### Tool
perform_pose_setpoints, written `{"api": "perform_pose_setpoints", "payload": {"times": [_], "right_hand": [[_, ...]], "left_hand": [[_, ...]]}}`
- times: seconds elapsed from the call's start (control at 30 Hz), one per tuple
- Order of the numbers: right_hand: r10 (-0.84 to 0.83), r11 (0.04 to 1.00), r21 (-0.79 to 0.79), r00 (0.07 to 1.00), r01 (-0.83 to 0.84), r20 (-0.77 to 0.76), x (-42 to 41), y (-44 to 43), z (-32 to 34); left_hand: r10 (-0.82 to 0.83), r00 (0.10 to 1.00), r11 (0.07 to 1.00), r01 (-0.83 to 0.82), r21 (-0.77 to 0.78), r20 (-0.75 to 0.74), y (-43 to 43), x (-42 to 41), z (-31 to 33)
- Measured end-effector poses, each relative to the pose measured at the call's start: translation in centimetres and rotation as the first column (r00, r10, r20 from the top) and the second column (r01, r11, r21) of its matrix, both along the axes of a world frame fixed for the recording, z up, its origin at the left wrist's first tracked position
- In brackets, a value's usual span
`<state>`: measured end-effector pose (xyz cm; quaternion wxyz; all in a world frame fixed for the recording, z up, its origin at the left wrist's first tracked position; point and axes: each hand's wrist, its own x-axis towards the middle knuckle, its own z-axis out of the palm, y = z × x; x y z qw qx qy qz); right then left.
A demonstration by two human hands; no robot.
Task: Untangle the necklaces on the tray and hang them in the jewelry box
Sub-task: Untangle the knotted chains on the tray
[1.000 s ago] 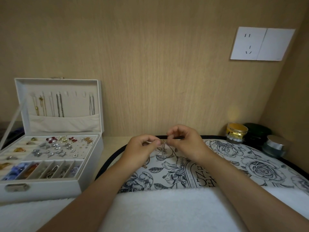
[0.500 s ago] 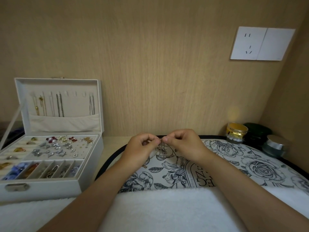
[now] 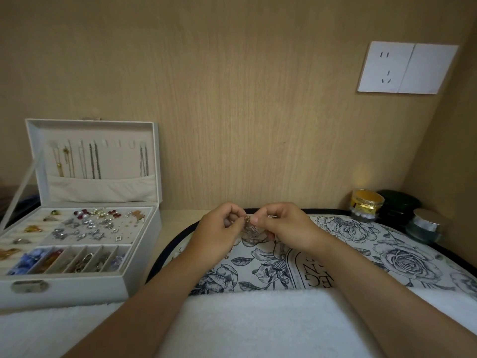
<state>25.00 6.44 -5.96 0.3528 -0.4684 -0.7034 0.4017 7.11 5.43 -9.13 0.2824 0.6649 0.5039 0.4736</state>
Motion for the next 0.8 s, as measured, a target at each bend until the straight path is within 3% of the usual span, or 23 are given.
{"api": "perform_pose_setpoints", "payload": {"times": [0.17, 0.4, 0.63, 0.8], "right_hand": [[-0.084, 0.996, -0.047, 0.986, 0.078, -0.144, 0.0, 0.4, -0.3], [-0.093, 0.995, -0.030, 0.988, 0.090, -0.123, 0.0, 0.0, -0.4], [-0.189, 0.962, 0.195, 0.982, 0.190, -0.026, -0.9, 0.3, -1.3], [-0.219, 0.949, 0.233, 0.976, 0.212, 0.003, -1.3, 0.1, -1.4]], "left_hand": [[0.065, 0.997, 0.988, -0.058, 0.142, -0.048, -0.1, -0.2, 0.2], [0.093, 0.993, 0.991, -0.085, 0.100, -0.075, -0.2, -0.3, 0.4], [0.256, 0.914, 0.967, -0.245, 0.075, -0.314, -0.8, 0.7, 0.8], [0.226, 0.939, 0.974, -0.226, 0.028, -0.258, -0.6, 0.6, 0.8]]}}
